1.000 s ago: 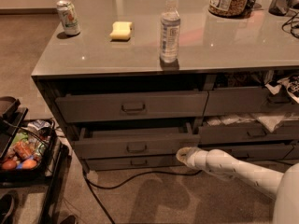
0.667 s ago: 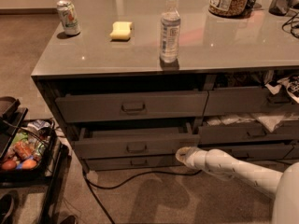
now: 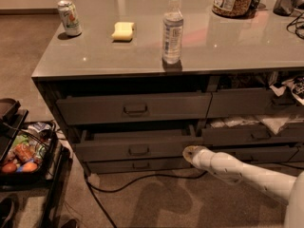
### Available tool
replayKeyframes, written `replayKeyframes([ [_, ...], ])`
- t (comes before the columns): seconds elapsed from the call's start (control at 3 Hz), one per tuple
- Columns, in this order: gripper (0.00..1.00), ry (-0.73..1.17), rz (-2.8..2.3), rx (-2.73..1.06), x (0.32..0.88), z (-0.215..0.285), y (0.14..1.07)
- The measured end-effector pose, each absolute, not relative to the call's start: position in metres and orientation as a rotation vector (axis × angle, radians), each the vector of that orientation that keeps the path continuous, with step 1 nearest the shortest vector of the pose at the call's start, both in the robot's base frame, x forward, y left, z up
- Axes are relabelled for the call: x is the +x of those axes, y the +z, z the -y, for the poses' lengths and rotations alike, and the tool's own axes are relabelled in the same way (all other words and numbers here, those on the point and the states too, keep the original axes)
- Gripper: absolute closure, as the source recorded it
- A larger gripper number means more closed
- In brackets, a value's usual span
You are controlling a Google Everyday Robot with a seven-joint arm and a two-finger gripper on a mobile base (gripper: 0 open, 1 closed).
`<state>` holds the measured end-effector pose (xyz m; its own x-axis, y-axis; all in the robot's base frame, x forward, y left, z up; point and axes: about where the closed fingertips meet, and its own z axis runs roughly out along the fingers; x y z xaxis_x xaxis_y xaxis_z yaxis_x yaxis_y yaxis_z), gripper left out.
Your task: Close middle drawer
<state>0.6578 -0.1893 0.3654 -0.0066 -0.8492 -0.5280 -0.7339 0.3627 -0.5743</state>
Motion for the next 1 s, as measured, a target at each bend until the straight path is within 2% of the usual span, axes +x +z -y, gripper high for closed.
replayKeyframes([
  [0.33,1.0,-0.223,-1.756,-1.391,0.678,0.21,0.376],
  [1.0,1.0,-0.18,-1.708,-1.38,0.712,0.22,0.37],
])
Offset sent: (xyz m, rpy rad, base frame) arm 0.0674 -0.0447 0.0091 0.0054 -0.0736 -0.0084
